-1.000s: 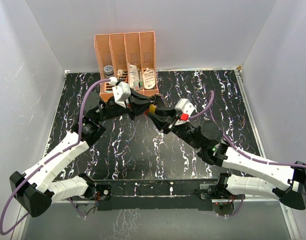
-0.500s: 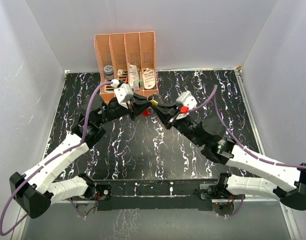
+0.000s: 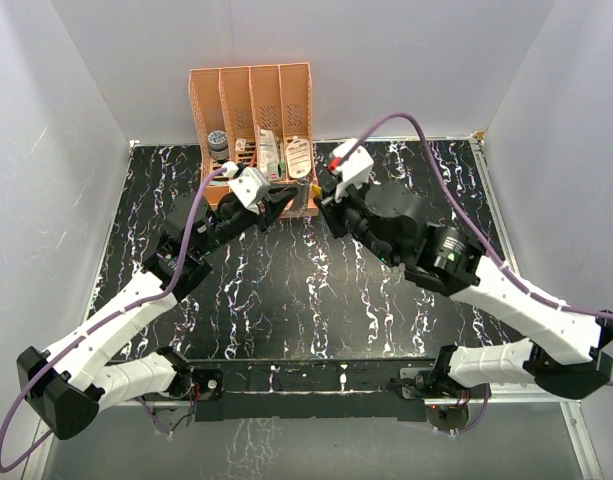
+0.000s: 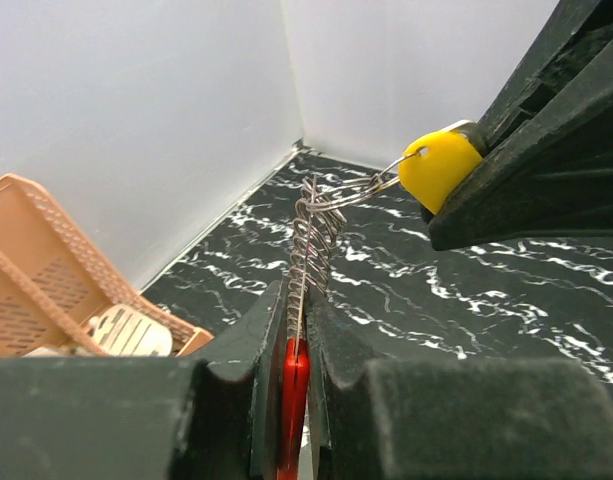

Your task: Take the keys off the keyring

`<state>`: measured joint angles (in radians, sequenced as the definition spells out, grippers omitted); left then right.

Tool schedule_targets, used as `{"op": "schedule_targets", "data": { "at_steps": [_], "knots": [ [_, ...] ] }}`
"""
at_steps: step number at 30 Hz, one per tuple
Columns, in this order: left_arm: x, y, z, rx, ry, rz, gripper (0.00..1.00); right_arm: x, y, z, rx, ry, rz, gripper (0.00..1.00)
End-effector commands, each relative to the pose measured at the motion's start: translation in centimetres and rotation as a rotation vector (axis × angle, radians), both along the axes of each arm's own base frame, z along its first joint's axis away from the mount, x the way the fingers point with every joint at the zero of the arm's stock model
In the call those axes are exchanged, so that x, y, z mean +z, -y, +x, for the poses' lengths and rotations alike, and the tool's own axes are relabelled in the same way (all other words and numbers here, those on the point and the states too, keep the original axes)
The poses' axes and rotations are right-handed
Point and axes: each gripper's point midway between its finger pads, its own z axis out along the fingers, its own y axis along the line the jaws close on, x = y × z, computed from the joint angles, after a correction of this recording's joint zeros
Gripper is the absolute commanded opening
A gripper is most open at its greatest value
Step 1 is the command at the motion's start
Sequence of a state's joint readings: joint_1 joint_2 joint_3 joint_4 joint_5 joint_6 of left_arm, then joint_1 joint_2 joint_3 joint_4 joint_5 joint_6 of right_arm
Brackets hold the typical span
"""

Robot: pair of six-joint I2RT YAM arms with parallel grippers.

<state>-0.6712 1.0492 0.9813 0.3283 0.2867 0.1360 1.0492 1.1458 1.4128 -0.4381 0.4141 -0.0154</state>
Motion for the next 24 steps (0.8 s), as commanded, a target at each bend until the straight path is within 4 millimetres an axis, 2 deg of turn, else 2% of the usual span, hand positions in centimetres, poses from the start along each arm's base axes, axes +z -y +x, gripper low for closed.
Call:
{"op": "schedule_targets", "data": {
  "at_steps": [1, 2, 3, 4, 5, 6, 7, 9, 11, 13, 15, 17, 20, 24],
  "knots": [
    [0.0, -2.5, 2.3, 0.175, 0.03, 0.018, 0.1, -1.2, 1.6, -0.5, -0.076, -0.158, -0.105, 0.0],
    [-0.3, -2.7, 2.5, 0.186, 0.028, 0.023, 0.14, -1.7, 1.9, -0.5, -0.088, -0.187, -0.14, 0.0],
    [-0.6, -2.7, 2.6, 0.193, 0.025, 0.029, 0.22, -1.9, 2.1, -0.4, -0.106, -0.204, -0.16, 0.0],
    [-0.9, -2.8, 2.6, 0.199, 0.021, 0.031, 0.32, -1.9, 2.3, -0.3, -0.122, -0.211, -0.174, 0.0],
    [-1.3, -2.9, 2.7, 0.204, 0.014, 0.037, 0.52, -1.9, 2.5, -0.1, -0.146, -0.213, -0.186, 0.0],
    [-1.6, -2.9, 2.7, 0.204, 0.009, 0.041, 0.61, -2.0, 2.7, 0.0, -0.156, -0.216, -0.197, 0.0],
    [-1.9, -2.9, 2.7, 0.203, 0.004, 0.048, 0.67, -1.9, 2.9, 0.1, -0.169, -0.213, -0.202, 0.0],
    [-2.3, -2.9, 2.7, 0.202, -0.007, 0.057, 0.66, -1.7, 3.1, 0.3, -0.181, -0.202, -0.202, 0.0],
    [-2.2, -3.0, 2.7, 0.209, -0.005, 0.05, 0.61, -1.4, 3.1, 0.4, -0.185, -0.19, -0.198, 0.0],
    [-1.5, -3.0, 2.5, 0.202, 0.01, 0.029, 0.55, -1.2, 3.1, 0.5, -0.186, -0.184, -0.199, 0.0],
    [-0.4, -2.7, 1.9, 0.174, 0.034, 0.005, 0.53, -1.5, 3.0, 0.6, -0.19, -0.186, -0.209, 0.0],
    [0.9, -2.2, 1.0, 0.116, 0.062, -0.01, 0.54, -1.7, 2.9, 0.8, -0.197, -0.187, -0.218, 0.0],
    [3.1, -1.0, -1.1, -0.009, 0.107, -0.006, 0.61, -2.0, 2.8, 0.9, -0.2, -0.189, -0.224, 0.0],
    [4.0, 0.3, -4.0, -0.182, 0.114, 0.022, 0.63, -2.0, 2.9, 0.8, -0.202, -0.184, -0.214, 0.0]
  ]
}}
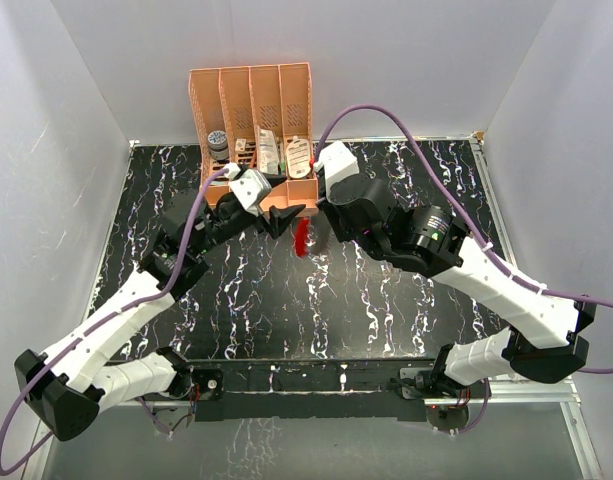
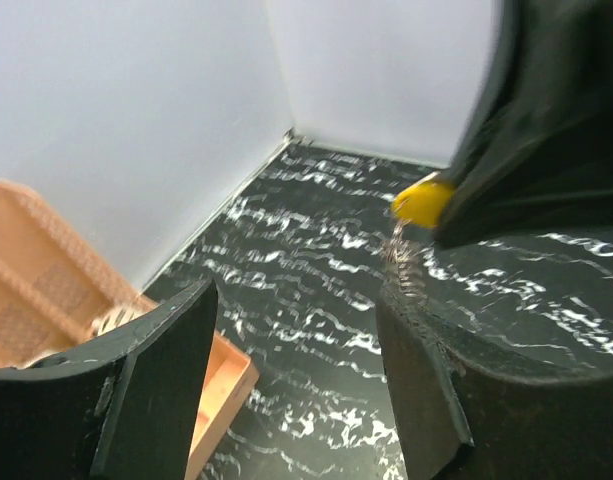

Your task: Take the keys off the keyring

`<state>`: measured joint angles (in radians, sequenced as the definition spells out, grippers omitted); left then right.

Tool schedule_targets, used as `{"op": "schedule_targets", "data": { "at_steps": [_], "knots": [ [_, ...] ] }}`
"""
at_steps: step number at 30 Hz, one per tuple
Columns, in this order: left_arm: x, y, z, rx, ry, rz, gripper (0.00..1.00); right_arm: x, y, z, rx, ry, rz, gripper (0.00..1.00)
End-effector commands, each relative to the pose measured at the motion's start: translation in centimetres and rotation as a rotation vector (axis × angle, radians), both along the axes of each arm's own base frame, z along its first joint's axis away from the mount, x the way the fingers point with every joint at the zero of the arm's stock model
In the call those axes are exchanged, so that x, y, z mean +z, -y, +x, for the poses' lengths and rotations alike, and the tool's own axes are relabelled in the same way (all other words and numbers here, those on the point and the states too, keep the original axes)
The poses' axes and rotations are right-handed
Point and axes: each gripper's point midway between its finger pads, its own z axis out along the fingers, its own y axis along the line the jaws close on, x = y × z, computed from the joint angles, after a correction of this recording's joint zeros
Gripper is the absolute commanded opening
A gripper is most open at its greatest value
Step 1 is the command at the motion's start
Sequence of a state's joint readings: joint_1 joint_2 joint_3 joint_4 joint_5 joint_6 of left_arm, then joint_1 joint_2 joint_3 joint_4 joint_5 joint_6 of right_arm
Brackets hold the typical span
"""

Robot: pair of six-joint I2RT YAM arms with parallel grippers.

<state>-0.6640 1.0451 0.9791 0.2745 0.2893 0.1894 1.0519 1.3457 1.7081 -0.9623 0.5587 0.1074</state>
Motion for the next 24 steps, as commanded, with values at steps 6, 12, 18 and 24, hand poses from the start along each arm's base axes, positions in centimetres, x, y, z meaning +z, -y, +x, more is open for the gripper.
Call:
{"op": "schedule_targets", "data": {
  "at_steps": [6, 12, 18, 24],
  "knots": [
    [5.4, 1.4, -5.0, -0.257, 0.079, -0.077, 0.62, 2.5, 0.3, 0.2, -0.024, 0.061, 0.087, 0.0],
    [5.2, 2.6, -4.6, -0.294, 0.034, -0.093, 0.48, 2.5, 0.7, 0.1, -0.034, 0.064, 0.089, 0.0],
    [4.5, 3.5, -4.6, -0.328, -0.046, -0.13, 0.32, 2.7, 0.7, 0.2, -0.041, 0.074, 0.099, 0.0],
    [3.8, 4.1, -4.8, -0.371, -0.097, -0.149, 0.15, 2.7, 0.3, 0.5, -0.039, 0.08, 0.093, 0.0]
  ]
}}
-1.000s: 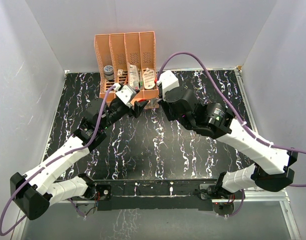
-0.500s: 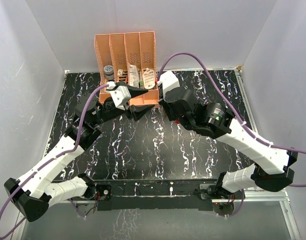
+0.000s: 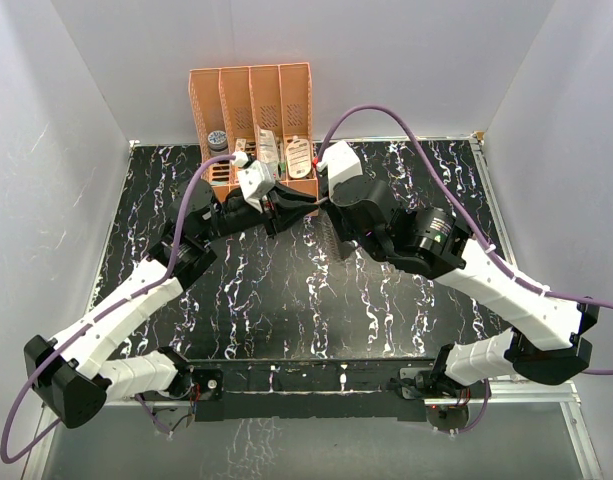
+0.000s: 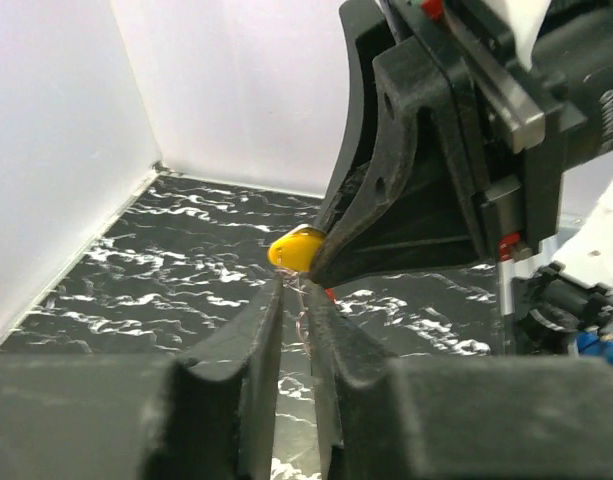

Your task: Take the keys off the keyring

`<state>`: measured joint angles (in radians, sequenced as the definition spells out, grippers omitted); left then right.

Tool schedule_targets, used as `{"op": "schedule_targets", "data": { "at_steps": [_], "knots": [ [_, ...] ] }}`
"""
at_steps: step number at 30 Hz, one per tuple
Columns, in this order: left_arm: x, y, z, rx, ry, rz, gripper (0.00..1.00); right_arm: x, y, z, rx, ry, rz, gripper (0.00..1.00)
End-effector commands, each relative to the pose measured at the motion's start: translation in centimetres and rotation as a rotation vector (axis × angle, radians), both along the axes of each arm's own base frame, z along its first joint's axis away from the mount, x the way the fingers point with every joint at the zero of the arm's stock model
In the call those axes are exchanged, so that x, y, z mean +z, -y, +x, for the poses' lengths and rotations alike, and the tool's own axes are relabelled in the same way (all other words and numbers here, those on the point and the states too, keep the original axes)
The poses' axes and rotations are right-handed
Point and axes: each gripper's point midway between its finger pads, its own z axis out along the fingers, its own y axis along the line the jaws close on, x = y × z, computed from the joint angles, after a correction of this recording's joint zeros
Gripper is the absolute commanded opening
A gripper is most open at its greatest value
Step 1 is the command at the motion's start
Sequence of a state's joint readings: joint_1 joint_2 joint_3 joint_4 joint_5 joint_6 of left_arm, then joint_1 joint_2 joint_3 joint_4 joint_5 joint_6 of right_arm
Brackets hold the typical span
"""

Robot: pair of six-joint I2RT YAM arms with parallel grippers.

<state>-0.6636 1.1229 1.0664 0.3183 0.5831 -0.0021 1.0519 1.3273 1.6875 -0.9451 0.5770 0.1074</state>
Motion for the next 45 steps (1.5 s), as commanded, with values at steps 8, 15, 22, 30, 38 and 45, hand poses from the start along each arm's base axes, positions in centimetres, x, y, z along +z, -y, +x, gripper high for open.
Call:
{"op": "schedule_targets", "data": {
  "at_steps": [8, 15, 22, 30, 38, 45],
  "knots": [
    [1.3, 0.7, -2.8, -0.152, -0.061, -0.079, 0.01, 2.6, -0.3, 0.6, -0.025, 0.074, 0.087, 0.0],
    [-1.1, 0.7, -2.3, -0.127, -0.14, -0.053, 0.15, 2.6, -0.4, 0.8, -0.026, 0.08, 0.082, 0.0],
    [-2.1, 0.7, -1.4, -0.084, -0.144, -0.063, 0.19, 2.5, -0.6, 0.8, -0.018, 0.076, 0.087, 0.0],
    [-1.7, 1.0, -0.8, -0.077, -0.093, -0.115, 0.22, 2.2, -0.8, 0.8, -0.015, 0.069, 0.087, 0.0],
    [-1.3, 0.9, 0.5, -0.025, -0.056, -0.175, 0.25, 2.0, -0.9, 0.7, -0.01, 0.065, 0.093, 0.0],
    [-1.6, 1.2, 1.3, -0.007, -0.056, -0.182, 0.25, 2.0, -1.0, 0.5, -0.002, 0.061, 0.1, 0.0]
  ]
}}
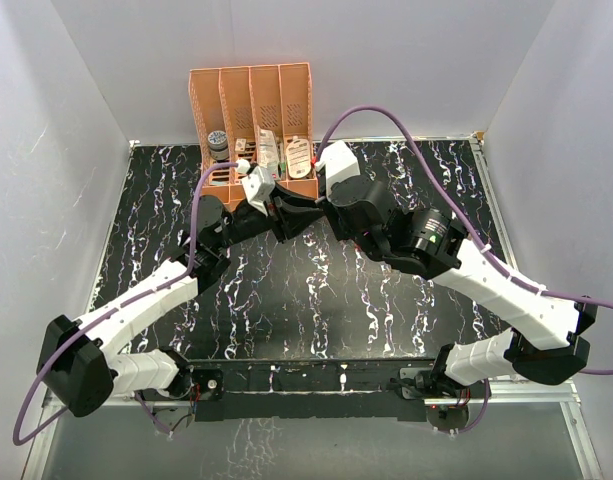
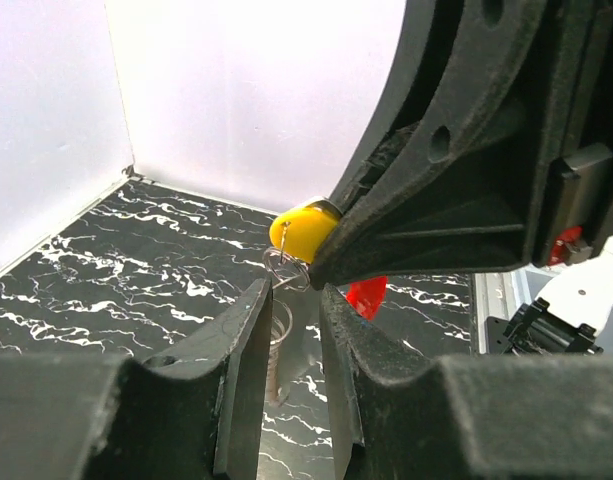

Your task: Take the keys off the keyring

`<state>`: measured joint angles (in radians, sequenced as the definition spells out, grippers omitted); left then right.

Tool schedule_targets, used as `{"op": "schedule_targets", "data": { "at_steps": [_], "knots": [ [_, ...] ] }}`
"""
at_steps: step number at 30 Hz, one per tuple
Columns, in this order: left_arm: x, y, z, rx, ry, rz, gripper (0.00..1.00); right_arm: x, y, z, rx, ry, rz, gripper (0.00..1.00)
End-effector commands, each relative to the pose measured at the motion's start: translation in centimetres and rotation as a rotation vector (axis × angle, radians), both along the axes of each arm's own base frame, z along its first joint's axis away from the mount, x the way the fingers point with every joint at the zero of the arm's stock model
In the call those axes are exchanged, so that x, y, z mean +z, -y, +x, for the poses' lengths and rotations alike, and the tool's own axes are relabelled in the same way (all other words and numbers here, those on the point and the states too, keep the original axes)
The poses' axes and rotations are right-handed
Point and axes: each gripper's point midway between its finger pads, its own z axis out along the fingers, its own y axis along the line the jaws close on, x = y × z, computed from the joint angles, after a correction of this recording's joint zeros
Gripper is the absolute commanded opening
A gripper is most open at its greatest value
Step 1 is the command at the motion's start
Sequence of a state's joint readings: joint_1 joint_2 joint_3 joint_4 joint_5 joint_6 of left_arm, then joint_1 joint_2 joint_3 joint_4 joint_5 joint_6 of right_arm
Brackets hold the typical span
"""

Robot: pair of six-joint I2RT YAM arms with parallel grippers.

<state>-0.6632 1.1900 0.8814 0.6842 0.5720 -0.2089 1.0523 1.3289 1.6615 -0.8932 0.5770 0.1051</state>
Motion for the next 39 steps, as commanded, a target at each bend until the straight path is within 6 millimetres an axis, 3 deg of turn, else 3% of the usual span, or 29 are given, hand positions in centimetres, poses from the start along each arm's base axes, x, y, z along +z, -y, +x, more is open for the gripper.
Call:
{"op": "schedule_targets", "data": {
  "at_steps": [1, 15, 23, 30, 39],
  "knots": [
    [1.4, -0.2, 0.5, 0.023, 0.047, -0.046, 0.25, 2.2, -0.4, 0.1, -0.002, 0.047, 0.081, 0.0],
    [1.7, 0.2, -0.8, -0.05, 0.038, -0.065, 0.21, 2.0, -0.3, 0.1, 0.001, 0.051, 0.084, 0.0],
    [0.5, 0.6, -0.9, -0.077, -0.009, -0.059, 0.18, 2.4, 0.0, -0.1, -0.003, 0.061, 0.097, 0.0],
    [-1.2, 0.3, -0.2, -0.027, -0.05, -0.014, 0.23, 2.8, 0.2, -0.1, -0.006, 0.076, 0.101, 0.0],
    [-0.6, 0.1, -0.9, -0.044, -0.048, -0.033, 0.25, 2.7, 0.2, 0.1, -0.011, 0.079, 0.093, 0.0]
  ]
}}
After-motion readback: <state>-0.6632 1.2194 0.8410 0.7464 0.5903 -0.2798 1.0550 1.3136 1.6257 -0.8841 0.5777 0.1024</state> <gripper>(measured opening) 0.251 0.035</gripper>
